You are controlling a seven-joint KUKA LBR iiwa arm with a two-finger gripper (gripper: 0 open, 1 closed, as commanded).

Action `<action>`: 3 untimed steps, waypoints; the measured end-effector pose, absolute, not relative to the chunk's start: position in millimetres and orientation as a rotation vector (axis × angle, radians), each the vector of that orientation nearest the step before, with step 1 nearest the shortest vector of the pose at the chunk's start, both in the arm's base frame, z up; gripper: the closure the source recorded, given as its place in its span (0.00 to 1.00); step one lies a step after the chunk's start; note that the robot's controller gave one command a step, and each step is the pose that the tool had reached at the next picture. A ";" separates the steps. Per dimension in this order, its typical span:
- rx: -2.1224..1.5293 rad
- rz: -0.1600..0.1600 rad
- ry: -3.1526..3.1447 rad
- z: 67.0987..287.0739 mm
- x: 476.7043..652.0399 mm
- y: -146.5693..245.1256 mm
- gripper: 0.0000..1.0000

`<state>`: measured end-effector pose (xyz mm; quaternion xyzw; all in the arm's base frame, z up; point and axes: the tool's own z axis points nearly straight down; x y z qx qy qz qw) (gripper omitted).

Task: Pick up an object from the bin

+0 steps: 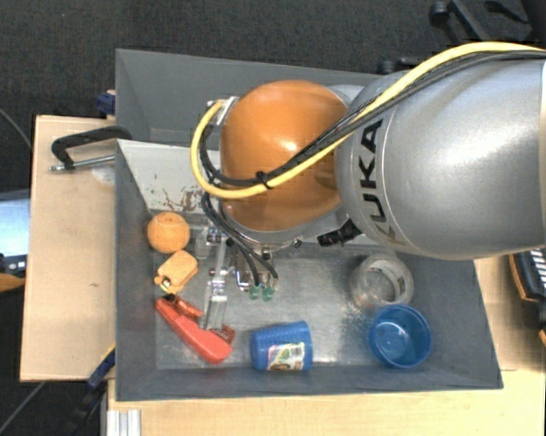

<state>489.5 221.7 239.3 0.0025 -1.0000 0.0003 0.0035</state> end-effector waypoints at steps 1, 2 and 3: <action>0.001 -0.003 -3.143 243.6 491.7 220.3 0.00; -0.093 -0.004 -3.141 151.1 492.4 223.7 0.00; -0.120 0.000 -3.133 81.0 491.0 222.4 0.00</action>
Offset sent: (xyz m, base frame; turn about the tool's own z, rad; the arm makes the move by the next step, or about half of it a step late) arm 0.0015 0.0035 -0.1693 0.1166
